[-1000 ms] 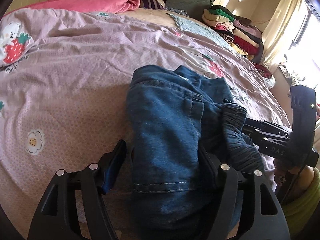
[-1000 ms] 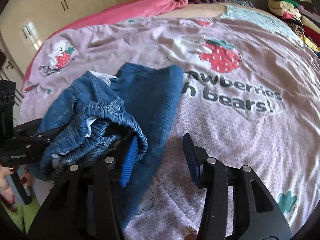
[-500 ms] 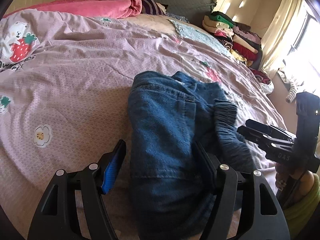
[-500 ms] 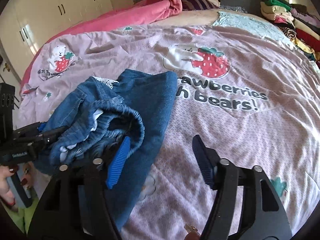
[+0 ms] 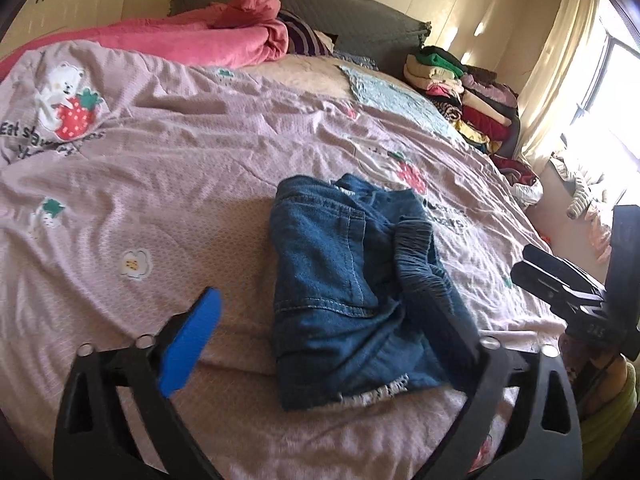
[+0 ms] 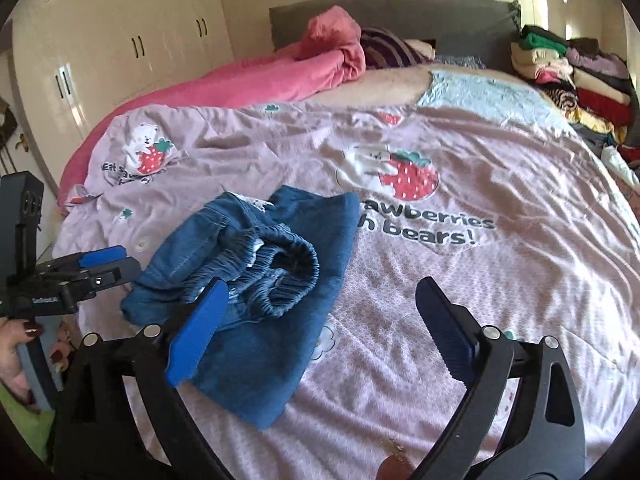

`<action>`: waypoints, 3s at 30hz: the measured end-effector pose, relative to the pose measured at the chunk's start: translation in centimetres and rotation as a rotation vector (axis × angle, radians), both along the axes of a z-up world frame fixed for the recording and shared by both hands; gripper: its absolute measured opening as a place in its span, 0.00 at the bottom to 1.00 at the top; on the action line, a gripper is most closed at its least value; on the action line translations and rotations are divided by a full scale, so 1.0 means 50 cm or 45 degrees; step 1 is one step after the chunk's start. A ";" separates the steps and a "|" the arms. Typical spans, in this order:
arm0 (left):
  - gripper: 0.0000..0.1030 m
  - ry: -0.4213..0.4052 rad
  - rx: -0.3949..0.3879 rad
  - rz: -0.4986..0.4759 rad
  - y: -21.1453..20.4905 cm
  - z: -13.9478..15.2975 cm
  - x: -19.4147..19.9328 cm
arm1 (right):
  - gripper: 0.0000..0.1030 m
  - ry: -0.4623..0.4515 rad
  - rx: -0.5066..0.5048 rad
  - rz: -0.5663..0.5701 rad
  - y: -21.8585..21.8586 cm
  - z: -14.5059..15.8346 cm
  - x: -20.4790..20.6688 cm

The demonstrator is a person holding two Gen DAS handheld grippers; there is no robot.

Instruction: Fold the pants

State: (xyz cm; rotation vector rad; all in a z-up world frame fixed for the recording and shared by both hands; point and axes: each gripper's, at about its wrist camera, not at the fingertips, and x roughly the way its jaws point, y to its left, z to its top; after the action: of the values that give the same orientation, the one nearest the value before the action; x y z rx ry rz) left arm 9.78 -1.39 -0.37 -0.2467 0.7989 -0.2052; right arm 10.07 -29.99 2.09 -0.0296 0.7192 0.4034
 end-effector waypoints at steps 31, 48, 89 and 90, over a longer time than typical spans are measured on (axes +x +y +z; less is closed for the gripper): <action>0.96 -0.133 0.127 0.019 -0.009 0.097 -0.218 | 0.91 -0.221 -0.041 0.017 -0.018 0.102 -0.233; 0.96 0.015 0.142 0.012 -0.035 0.001 -0.258 | 0.91 0.007 -0.028 0.016 -0.002 -0.019 -0.251; 0.96 0.027 0.131 0.030 -0.025 0.005 -0.266 | 0.91 -0.013 -0.053 -0.005 -0.008 -0.008 -0.248; 0.96 0.027 0.127 0.029 -0.025 0.005 -0.267 | 0.91 -0.013 -0.054 -0.004 -0.008 -0.007 -0.248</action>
State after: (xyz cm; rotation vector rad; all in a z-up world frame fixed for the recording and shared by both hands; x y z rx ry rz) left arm -3.56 -2.65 -0.12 -0.1641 0.8242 -0.1416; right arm -2.32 -30.40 1.72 -0.0703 0.7172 0.3852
